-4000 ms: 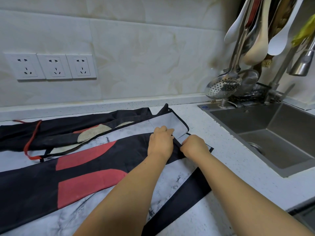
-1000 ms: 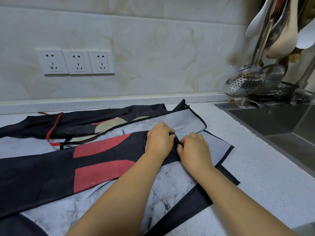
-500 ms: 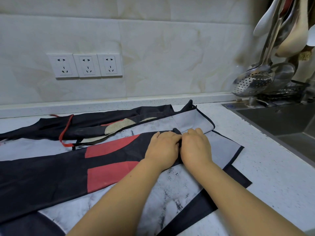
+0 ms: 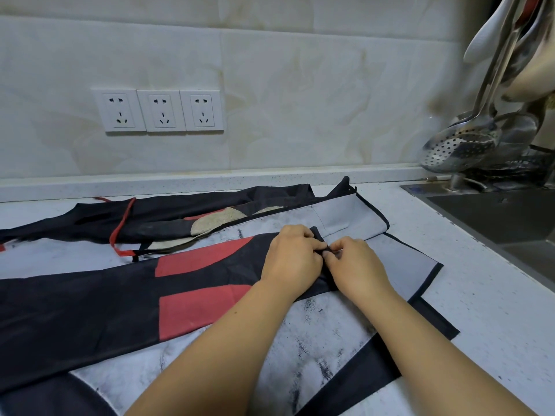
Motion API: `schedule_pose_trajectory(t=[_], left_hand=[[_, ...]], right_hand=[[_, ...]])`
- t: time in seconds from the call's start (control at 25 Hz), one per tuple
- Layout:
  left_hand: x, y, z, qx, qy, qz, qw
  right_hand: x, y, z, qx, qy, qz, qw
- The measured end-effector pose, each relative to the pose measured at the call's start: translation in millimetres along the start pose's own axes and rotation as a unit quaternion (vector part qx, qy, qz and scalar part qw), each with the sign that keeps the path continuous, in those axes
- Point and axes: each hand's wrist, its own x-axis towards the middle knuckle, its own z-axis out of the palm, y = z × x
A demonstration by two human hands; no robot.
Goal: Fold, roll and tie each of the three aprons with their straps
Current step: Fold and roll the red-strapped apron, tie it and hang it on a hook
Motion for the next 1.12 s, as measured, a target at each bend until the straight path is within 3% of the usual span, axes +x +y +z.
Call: schedule_pose_trajectory(t=[0.16, 0.36, 0.48, 0.56, 0.72, 1.12], left_hand=[[-0.7, 2.1, -3.5, 0.05, 0.004, 0.022, 0.999], [-2.9, 3.9, -7.0, 0.025, 0.018, -0.001, 1.0], [-4.1, 5.8, -7.6, 0.072, -0.004, -0.005, 0.997], [-3.5, 5.6, -10.1, 0.09, -0.015, -0.019, 0.996], [-0.2, -1.1, -15.2, 0.07, -0.015, -0.031, 0.997], [-1.9, -10.1, -12.4, 0.028, 0.0, -0.037, 0.999]], right_hand=[[3.6, 2.0, 0.4, -0.028, -0.022, -0.002, 0.999], [0.5, -9.1, 1.1, -0.089, 0.018, -0.049, 0.995], [-3.6, -14.8, 6.9, -0.137, 0.031, -0.094, 0.986], [-4.7, -12.8, 8.9, -0.113, 0.02, -0.11, 0.987], [-1.5, -2.3, -0.3, 0.094, -0.007, -0.037, 0.995], [-0.4, -8.0, 0.8, 0.01, -0.029, -0.009, 1.0]])
